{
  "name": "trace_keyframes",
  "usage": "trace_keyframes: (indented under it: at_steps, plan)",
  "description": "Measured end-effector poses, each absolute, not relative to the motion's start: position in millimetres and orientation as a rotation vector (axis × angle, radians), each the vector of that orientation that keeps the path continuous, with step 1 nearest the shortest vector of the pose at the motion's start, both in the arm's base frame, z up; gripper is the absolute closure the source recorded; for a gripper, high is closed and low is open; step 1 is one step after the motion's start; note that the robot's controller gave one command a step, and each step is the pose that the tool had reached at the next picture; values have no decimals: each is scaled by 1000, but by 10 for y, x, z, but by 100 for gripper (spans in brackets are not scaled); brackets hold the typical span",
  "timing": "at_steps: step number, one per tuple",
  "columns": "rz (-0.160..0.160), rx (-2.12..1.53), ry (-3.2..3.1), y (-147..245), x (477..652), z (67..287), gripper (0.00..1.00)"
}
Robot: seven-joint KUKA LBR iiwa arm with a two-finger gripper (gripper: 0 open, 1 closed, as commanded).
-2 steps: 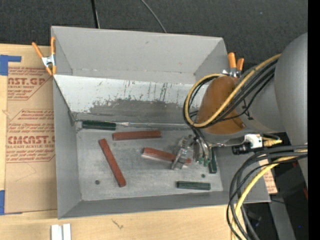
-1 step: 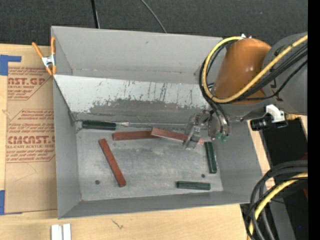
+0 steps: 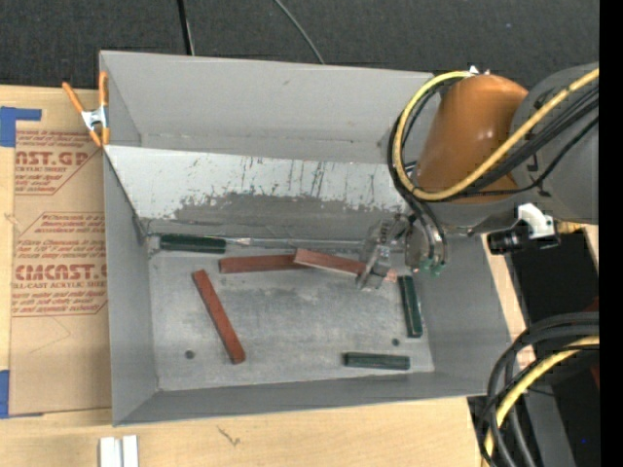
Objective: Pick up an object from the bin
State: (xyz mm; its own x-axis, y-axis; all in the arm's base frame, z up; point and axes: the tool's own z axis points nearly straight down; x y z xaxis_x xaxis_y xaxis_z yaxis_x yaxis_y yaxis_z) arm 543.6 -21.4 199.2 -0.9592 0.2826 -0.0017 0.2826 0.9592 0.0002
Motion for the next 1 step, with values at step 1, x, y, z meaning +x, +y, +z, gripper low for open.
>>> trace_keyframes:
  at_steps: [1]
  plan:
    - [-1,340,3127,-358,5365,2401,100]
